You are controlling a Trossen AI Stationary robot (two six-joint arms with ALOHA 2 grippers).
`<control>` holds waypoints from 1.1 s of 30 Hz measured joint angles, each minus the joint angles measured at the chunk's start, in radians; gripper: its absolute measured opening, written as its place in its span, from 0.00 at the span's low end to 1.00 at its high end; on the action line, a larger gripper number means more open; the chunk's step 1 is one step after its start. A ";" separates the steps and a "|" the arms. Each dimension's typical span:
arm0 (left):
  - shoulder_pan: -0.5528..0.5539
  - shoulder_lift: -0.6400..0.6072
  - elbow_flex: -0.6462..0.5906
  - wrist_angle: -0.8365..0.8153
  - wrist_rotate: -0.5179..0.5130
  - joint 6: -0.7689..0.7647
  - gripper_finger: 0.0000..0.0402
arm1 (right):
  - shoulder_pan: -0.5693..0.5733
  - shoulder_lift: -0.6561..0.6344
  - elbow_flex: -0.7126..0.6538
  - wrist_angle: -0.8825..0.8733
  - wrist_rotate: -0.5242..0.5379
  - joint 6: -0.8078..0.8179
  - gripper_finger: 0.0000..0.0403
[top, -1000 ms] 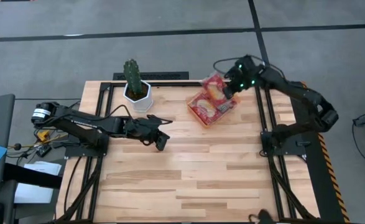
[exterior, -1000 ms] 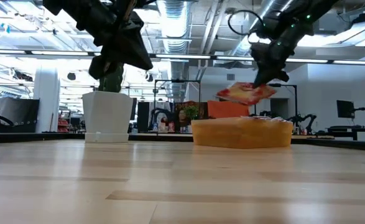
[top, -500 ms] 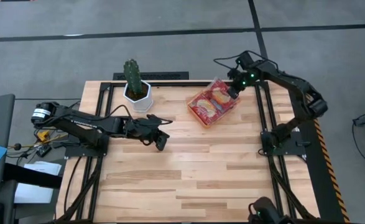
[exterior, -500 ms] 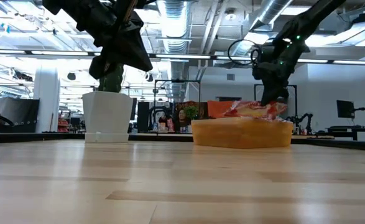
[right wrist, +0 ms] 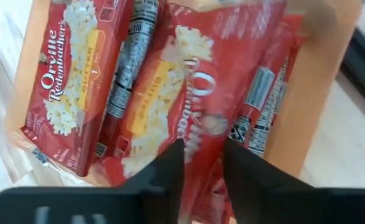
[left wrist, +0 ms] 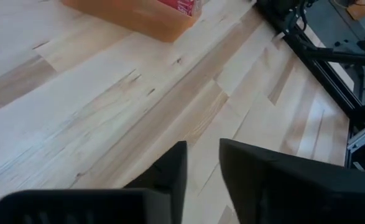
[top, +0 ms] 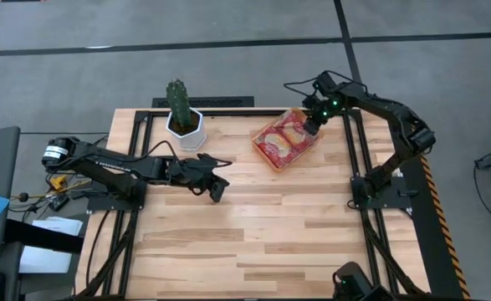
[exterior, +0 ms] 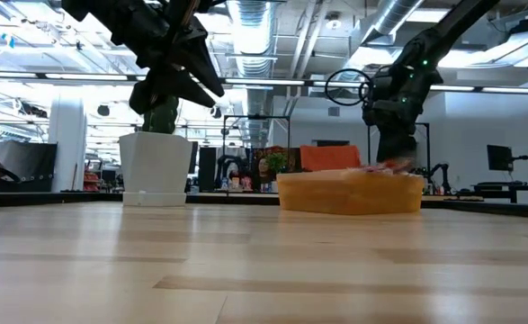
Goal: Sort popcorn bags into baskets
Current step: Put the popcorn bag into the orange bin, then return to Home Position
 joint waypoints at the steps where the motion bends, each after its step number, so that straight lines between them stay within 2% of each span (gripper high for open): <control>1: 0.000 0.000 0.000 0.000 0.000 0.000 0.22 | -0.003 -0.007 0.000 -0.001 0.003 0.002 0.35; 8: 0.000 0.000 0.000 0.023 0.001 -0.001 0.34 | -0.048 -0.093 0.011 0.006 0.035 0.052 0.51; 11: 0.001 -0.011 0.000 0.064 0.017 0.022 0.36 | -0.071 -0.154 0.040 0.010 -0.015 0.117 0.54; 15: 0.001 -0.076 0.001 0.100 0.045 0.173 0.36 | -0.079 -0.289 0.066 0.001 -0.136 0.125 0.55; 18: 0.007 -0.150 0.001 0.094 0.020 0.276 0.36 | -0.066 -0.409 0.066 -0.042 -0.132 0.104 0.55; 21: 0.014 -0.230 0.002 0.046 0.008 0.436 0.36 | -0.039 -0.529 0.051 -0.070 -0.125 0.190 0.55; 24: 0.014 -0.301 -0.003 0.013 -0.004 0.492 0.36 | 0.018 -0.683 -0.033 0.058 -0.253 0.185 0.54; 27: 0.017 -0.391 -0.052 0.179 0.012 0.563 0.36 | 0.100 -0.844 -0.177 0.327 -0.382 0.297 0.53; 30: 0.034 -0.510 -0.132 0.320 0.058 0.618 0.36 | 0.188 -0.982 -0.340 0.540 -0.368 0.448 0.53; 33: 0.065 -0.644 -0.225 0.329 0.083 0.607 0.36 | 0.258 -1.093 -0.488 0.763 -0.349 0.581 0.54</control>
